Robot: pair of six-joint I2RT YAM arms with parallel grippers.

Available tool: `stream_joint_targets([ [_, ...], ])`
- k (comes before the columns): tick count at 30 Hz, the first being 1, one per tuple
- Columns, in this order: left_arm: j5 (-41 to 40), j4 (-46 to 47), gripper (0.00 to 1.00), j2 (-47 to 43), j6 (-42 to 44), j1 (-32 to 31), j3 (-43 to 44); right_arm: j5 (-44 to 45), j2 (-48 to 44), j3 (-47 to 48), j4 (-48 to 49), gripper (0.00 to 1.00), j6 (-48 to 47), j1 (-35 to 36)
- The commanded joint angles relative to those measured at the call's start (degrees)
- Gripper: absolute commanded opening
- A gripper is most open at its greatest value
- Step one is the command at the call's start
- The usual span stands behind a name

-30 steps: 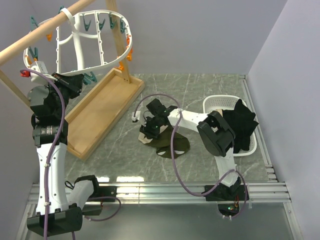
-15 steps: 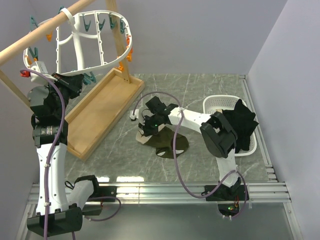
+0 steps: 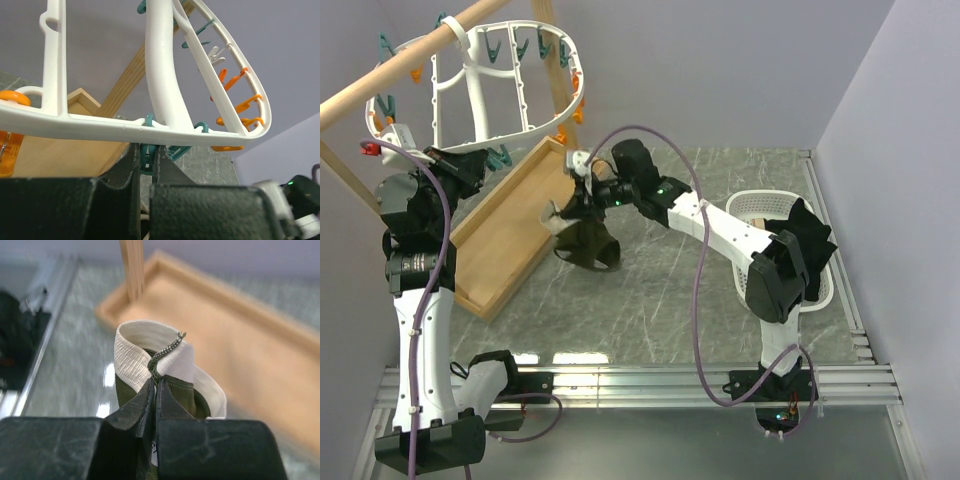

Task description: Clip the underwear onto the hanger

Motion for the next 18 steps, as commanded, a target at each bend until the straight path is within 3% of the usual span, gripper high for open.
stream_joint_targets([
  [1,1.7,1.1,0.0,-0.8,0.0,0.2,-0.1,-5.9,1.8,7.5,12.1,0.0,9.6,0.2],
  [8,2.5,1.0,0.0,-0.9,-0.5,0.2,0.1,-8.6,9.2,17.3,20.5,0.0,23.8,0.1],
  [18,3.8,0.7,0.0,-0.9,-1.0,0.2,0.1,-8.7,13.1,20.5,25.5,0.0,28.7,0.7],
])
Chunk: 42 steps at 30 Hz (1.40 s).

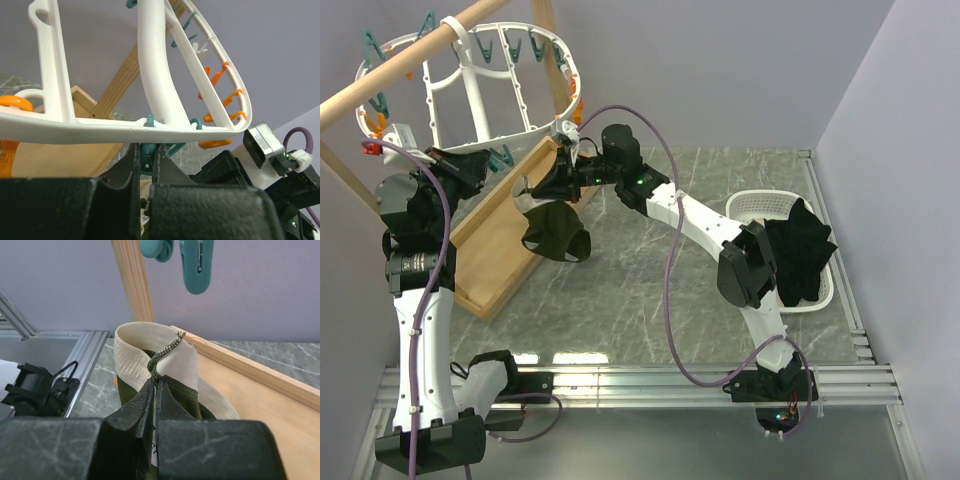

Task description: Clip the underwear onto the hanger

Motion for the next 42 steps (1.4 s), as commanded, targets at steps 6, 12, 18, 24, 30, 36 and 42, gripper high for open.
stream_joint_targets([
  [6,2.5,0.4,0.0,-0.9,-0.4,0.1,-0.2,-0.9,1.5,5.6,7.8,0.0,5.6,1.2],
  [12,2.9,0.5,0.0,-0.9,-0.4,0.1,-0.4,-0.5,1.9,5.4,8.9,0.0,6.3,1.9],
  [18,3.2,0.3,0.0,-0.9,-0.2,0.1,-0.6,2.5,1.9,6.4,8.4,0.0,5.7,2.6],
  [24,3.7,0.4,0.0,-0.9,-0.3,0.0,-1.0,5.7,1.6,6.6,8.4,0.0,5.3,2.7],
  [30,4.1,0.3,0.0,-0.9,-0.1,0.1,-1.1,5.9,1.9,7.3,8.8,0.0,5.8,2.8],
  [36,4.4,0.1,0.0,-0.7,0.2,0.0,-1.1,5.0,1.9,7.4,9.8,0.0,6.6,2.8],
  [42,4.7,-0.2,0.0,-0.6,0.2,0.1,-1.1,4.6,1.9,7.7,11.0,0.0,7.3,2.9],
])
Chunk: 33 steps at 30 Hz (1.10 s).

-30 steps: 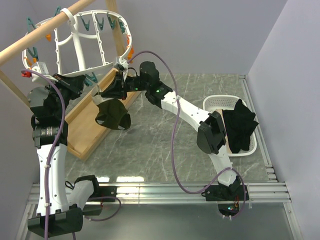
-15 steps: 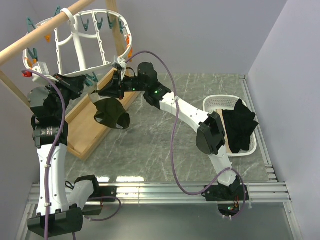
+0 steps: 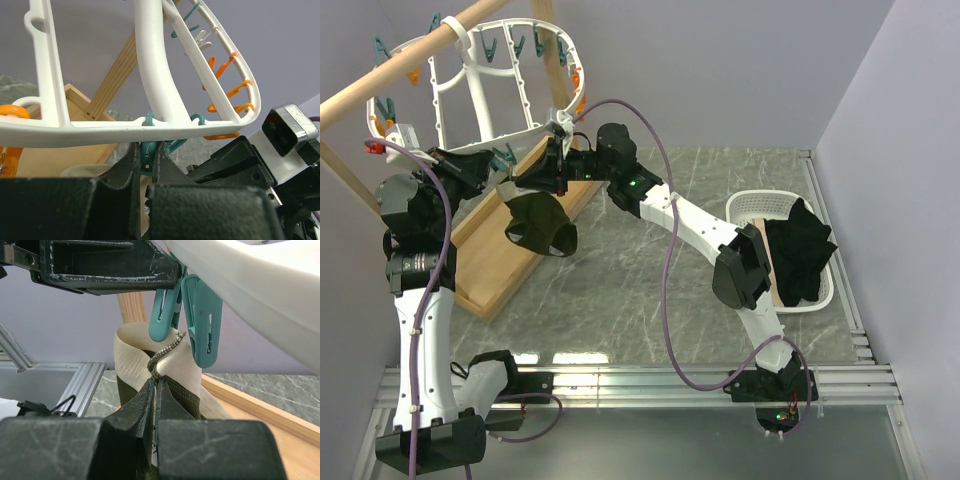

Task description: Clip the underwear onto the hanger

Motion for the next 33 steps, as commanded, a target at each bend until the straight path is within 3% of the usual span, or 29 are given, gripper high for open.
stream_joint_targets([
  [1,2.2,-1.1,0.0,-0.7,0.2,0.0,-0.5,-0.5,0.3,3.3,4.6,0.0,1.1,0.5],
  [18,3.5,-1.7,0.01,-0.5,0.8,0.1,-0.4,0.4,0.9,4.8,5.9,0.0,2.0,1.2],
  [28,2.5,-3.2,0.3,-0.5,1.0,0.1,0.2,1.3,0.8,4.8,5.9,0.0,1.6,1.2],
  [33,1.4,-3.7,0.39,-0.7,1.3,0.0,0.6,2.0,0.8,4.9,5.9,0.0,1.7,1.2],
])
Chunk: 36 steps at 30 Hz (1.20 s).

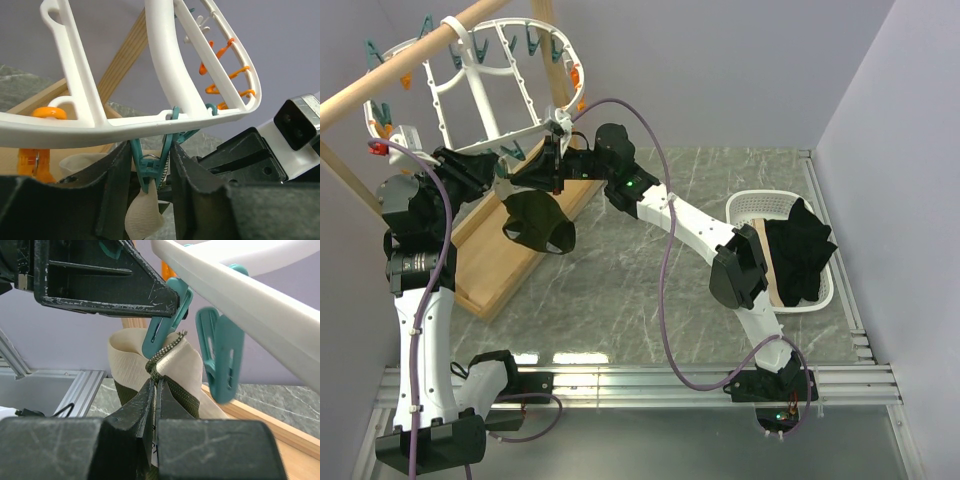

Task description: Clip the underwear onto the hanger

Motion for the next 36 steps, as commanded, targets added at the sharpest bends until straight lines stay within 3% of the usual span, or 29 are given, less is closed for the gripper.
stream_joint_targets([
  [1,1.0,-1.6,0.4,-0.8,0.7,0.0,0.6,1.5,-0.4,3.1,3.3,0.0,0.3,0.6],
  [5,0.6,-1.6,0.47,-0.9,0.5,0.0,0.7,2.2,-0.6,3.1,3.2,0.0,0.0,0.6],
  [12,-0.1,-1.5,0.7,-2.2,0.8,0.0,1.5,3.0,-1.3,1.7,2.4,0.01,-0.5,0.6],
  [15,-0.9,-2.9,0.74,-2.7,1.4,0.1,2.0,3.5,-2.6,-0.4,1.7,0.18,-1.0,0.6],
  [16,-0.8,-3.8,0.75,-2.7,1.8,0.1,2.1,4.4,-3.0,-1.1,1.5,0.28,-1.4,0.7],
  [22,-2.6,-6.7,0.75,-4.3,3.6,0.0,1.6,6.8,-9.1,-9.6,-0.5,0.57,-4.7,0.6],
  [26,-4.6,-9.3,0.72,-5.2,4.7,0.1,1.5,8.6,-13.5,-18.5,-0.5,0.61,-5.5,0.7],
  [32,-10.8,-14.9,0.58,-6.0,6.9,0.0,2.1,13.4,-21.6,-32.4,0.2,0.61,-5.4,0.2],
  [36,-13.4,-17.1,0.53,-6.7,8.4,0.1,2.0,15.1,-23.9,-39.5,3.6,0.6,-0.6,-1.8],
])
